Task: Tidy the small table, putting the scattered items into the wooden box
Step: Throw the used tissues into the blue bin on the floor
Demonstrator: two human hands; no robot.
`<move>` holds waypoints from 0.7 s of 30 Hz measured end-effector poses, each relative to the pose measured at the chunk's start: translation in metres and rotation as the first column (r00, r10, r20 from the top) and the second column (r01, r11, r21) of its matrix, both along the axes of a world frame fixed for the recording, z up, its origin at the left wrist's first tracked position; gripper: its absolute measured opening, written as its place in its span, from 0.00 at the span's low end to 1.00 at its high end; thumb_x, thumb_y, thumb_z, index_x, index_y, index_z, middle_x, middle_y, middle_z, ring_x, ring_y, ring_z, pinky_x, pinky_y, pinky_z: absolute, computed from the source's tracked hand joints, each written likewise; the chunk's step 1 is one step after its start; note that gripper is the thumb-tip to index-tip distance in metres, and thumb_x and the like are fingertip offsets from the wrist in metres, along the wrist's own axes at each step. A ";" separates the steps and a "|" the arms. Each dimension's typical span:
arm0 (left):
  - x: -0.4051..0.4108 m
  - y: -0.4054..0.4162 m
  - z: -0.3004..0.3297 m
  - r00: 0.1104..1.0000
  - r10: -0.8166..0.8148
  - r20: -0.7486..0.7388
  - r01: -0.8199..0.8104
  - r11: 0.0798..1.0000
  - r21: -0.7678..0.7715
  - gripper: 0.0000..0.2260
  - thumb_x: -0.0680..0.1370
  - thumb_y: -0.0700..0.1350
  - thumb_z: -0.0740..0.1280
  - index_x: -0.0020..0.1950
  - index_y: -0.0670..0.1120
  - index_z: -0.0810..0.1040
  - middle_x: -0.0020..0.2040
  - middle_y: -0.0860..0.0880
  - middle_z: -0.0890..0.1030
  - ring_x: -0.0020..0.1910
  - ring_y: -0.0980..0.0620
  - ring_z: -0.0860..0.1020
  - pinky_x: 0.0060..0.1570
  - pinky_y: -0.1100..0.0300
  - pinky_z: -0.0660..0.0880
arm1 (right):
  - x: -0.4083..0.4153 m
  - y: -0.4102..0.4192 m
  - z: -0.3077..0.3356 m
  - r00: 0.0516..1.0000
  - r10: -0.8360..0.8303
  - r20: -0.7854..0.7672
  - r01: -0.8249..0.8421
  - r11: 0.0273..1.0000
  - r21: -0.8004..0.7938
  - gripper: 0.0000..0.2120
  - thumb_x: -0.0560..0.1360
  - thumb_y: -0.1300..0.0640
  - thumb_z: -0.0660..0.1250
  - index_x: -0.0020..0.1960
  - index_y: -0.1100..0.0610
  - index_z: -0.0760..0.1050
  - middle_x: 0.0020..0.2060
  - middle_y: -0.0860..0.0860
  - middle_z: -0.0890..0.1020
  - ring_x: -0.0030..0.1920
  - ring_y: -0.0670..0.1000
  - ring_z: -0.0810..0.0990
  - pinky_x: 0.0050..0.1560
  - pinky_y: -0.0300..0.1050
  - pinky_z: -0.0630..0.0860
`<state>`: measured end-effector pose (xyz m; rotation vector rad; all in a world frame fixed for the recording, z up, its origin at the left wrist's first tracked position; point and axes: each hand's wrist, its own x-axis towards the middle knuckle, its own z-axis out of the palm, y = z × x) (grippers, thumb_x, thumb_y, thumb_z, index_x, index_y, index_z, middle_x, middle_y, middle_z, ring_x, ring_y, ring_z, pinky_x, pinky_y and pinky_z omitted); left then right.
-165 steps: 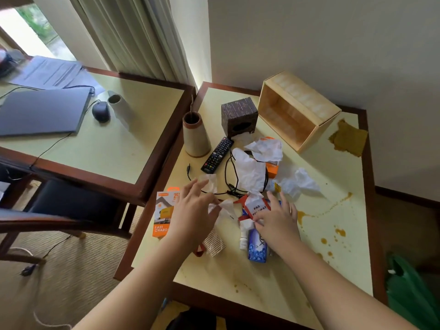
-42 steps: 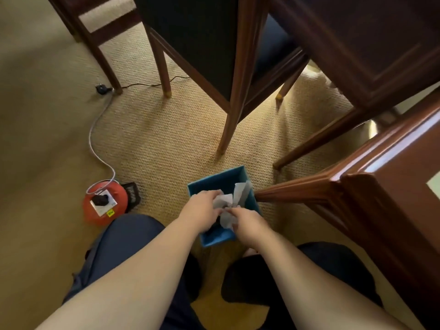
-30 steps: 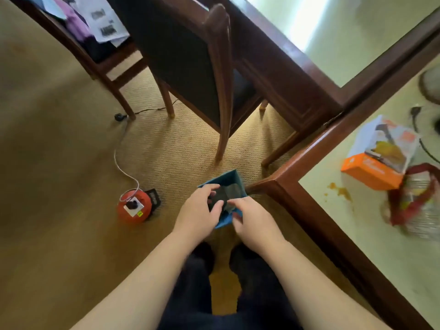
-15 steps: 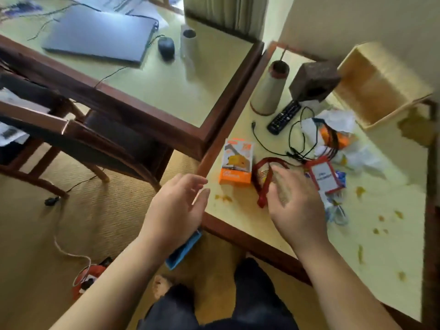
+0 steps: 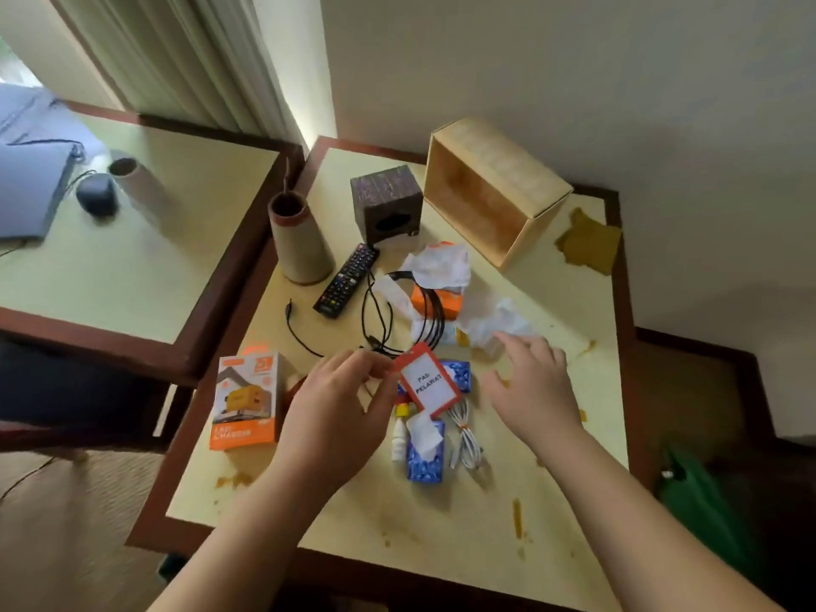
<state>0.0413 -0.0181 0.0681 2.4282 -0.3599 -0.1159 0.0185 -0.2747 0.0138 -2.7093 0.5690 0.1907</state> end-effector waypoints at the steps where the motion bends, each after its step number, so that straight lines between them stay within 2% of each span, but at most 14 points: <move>1: 0.005 -0.007 -0.001 1.000 -0.003 0.002 0.003 1.000 0.004 0.07 0.80 0.55 0.67 0.56 0.57 0.80 0.50 0.62 0.80 0.50 0.58 0.77 0.47 0.63 0.76 | 0.007 -0.007 -0.004 0.998 -0.016 -0.053 0.016 1.000 -0.002 0.28 0.78 0.50 0.67 0.78 0.46 0.67 0.70 0.54 0.72 0.69 0.60 0.66 0.67 0.55 0.70; 5: 0.025 -0.026 -0.008 0.999 -0.019 -0.037 0.021 0.998 0.054 0.07 0.80 0.57 0.65 0.57 0.60 0.78 0.51 0.64 0.79 0.53 0.58 0.76 0.47 0.60 0.77 | 0.031 -0.023 -0.022 0.984 -0.046 -0.173 0.042 0.999 -0.030 0.29 0.78 0.48 0.65 0.79 0.41 0.64 0.78 0.54 0.63 0.76 0.61 0.58 0.70 0.57 0.66; 8: 0.037 -0.037 -0.011 0.997 -0.058 -0.043 0.064 0.987 0.147 0.09 0.82 0.57 0.65 0.61 0.59 0.78 0.55 0.61 0.79 0.57 0.55 0.73 0.50 0.62 0.73 | 0.045 -0.031 -0.039 0.965 -0.088 -0.248 0.083 0.996 -0.028 0.30 0.79 0.48 0.65 0.79 0.36 0.61 0.84 0.54 0.50 0.82 0.64 0.44 0.78 0.63 0.55; 11: 0.052 -0.047 -0.010 0.996 -0.080 -0.034 0.086 0.962 0.261 0.14 0.82 0.59 0.64 0.65 0.58 0.78 0.61 0.58 0.78 0.63 0.52 0.68 0.56 0.60 0.71 | 0.052 -0.036 -0.053 0.956 -0.103 -0.274 0.095 0.995 -0.040 0.31 0.79 0.46 0.66 0.79 0.34 0.60 0.84 0.52 0.43 0.82 0.64 0.37 0.80 0.68 0.46; 17: 0.093 -0.063 -0.015 0.996 -0.088 0.001 0.079 0.898 0.432 0.18 0.81 0.61 0.64 0.68 0.57 0.76 0.69 0.51 0.71 0.70 0.45 0.61 0.68 0.49 0.67 | 0.055 -0.033 -0.066 0.978 -0.085 -0.190 0.081 0.996 -0.029 0.24 0.81 0.46 0.64 0.75 0.33 0.69 0.85 0.48 0.47 0.83 0.61 0.37 0.79 0.72 0.41; 21: 0.122 -0.075 -0.031 0.989 -0.145 0.002 0.122 0.839 0.530 0.19 0.81 0.59 0.65 0.69 0.54 0.77 0.74 0.46 0.66 0.74 0.41 0.59 0.71 0.44 0.63 | 0.049 -0.032 -0.065 0.982 -0.093 -0.164 0.089 0.996 -0.031 0.15 0.80 0.49 0.66 0.64 0.36 0.80 0.84 0.46 0.52 0.83 0.59 0.39 0.78 0.73 0.41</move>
